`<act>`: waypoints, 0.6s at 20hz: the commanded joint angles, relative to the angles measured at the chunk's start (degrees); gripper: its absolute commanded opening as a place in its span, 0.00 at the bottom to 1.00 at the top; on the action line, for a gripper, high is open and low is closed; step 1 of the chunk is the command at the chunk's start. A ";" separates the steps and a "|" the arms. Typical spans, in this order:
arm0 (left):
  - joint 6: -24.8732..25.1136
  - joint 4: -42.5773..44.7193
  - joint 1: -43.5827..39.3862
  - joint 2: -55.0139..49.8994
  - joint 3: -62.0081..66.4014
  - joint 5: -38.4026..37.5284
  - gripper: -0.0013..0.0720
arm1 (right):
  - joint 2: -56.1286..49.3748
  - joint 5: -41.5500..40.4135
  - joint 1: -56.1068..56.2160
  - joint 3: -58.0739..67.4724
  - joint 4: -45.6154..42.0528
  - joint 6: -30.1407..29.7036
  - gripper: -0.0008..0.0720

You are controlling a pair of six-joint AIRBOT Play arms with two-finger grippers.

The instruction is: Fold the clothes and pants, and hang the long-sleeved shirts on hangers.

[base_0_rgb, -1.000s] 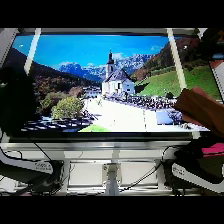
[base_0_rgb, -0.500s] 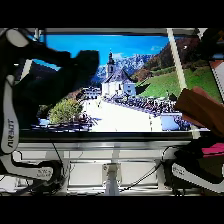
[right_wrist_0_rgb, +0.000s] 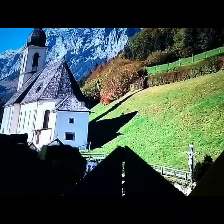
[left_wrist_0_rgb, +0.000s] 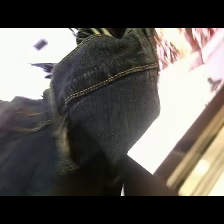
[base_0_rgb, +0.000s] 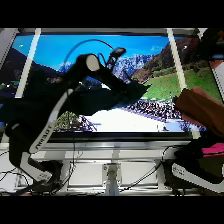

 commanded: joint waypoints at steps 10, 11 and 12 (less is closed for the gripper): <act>-0.37 0.94 5.75 1.57 0.07 -4.13 0.87 | -0.02 0.00 0.07 -0.02 0.02 0.00 0.07; -0.11 0.94 7.91 3.45 0.07 -4.20 0.72 | -0.02 0.00 0.07 -0.02 0.02 0.00 0.07; 0.02 0.92 9.94 5.31 0.07 -4.17 0.69 | -0.02 0.00 0.07 -0.02 0.00 0.00 0.07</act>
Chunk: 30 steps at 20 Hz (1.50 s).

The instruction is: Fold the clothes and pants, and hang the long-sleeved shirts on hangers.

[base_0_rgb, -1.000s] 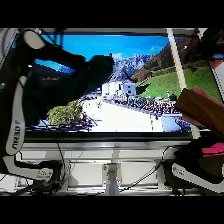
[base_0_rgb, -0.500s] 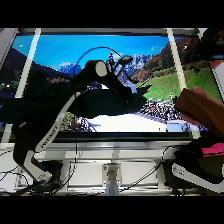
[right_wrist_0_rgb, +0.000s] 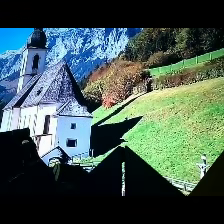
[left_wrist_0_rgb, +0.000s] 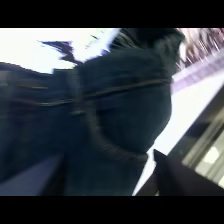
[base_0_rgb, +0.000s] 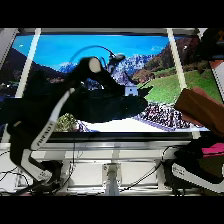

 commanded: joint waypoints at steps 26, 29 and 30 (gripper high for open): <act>0.42 1.84 29.83 24.39 0.04 -4.09 0.52 | -13.64 10.49 0.07 -15.19 11.04 -9.18 0.59; 0.42 3.04 29.83 24.37 0.04 -4.09 0.52 | -13.79 9.03 0.07 -23.71 11.80 -11.37 0.60; 0.39 3.15 29.83 24.39 0.04 -4.09 0.52 | -13.79 7.96 0.07 -26.69 12.79 -13.20 0.63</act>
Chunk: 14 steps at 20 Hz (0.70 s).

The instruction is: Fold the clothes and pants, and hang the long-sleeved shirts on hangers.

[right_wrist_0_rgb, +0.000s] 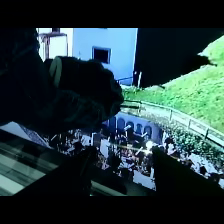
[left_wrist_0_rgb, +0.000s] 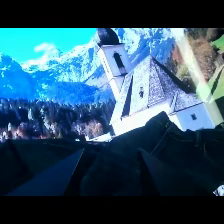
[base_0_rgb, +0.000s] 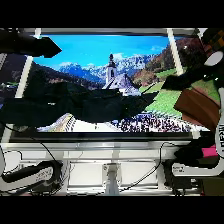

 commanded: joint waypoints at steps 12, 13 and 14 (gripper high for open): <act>0.02 0.98 0.07 0.00 0.04 -0.07 0.52 | -3.02 -13.29 0.33 -18.08 27.23 -8.85 0.70; 0.00 0.98 0.04 0.00 0.04 -0.07 0.52 | -3.04 -13.35 0.92 -17.49 27.23 -7.32 0.72; 0.00 0.98 0.04 -0.02 0.04 -0.07 0.52 | -3.06 -13.51 1.88 -17.05 26.45 -7.10 0.84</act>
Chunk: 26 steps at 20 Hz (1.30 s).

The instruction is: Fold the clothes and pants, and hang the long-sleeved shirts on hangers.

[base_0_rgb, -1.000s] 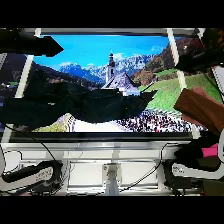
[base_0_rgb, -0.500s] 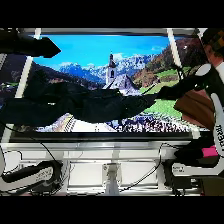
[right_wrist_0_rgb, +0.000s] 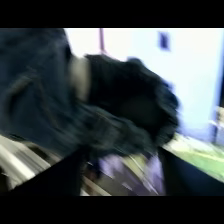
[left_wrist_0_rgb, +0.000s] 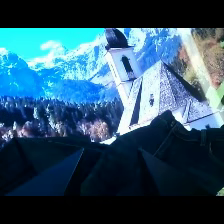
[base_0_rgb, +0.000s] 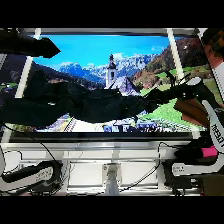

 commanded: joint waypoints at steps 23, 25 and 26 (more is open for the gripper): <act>0.00 4.31 0.07 0.00 0.02 1.11 0.52 | -11.82 -11.19 18.73 36.35 -12.85 12.70 0.07; 0.00 5.49 0.07 0.00 0.04 2.97 0.52 | -10.54 -11.74 16.90 43.36 -17.27 10.84 0.07; -0.02 5.44 0.07 0.00 0.04 3.85 0.52 | -9.33 -12.22 15.72 45.81 -19.17 9.09 0.07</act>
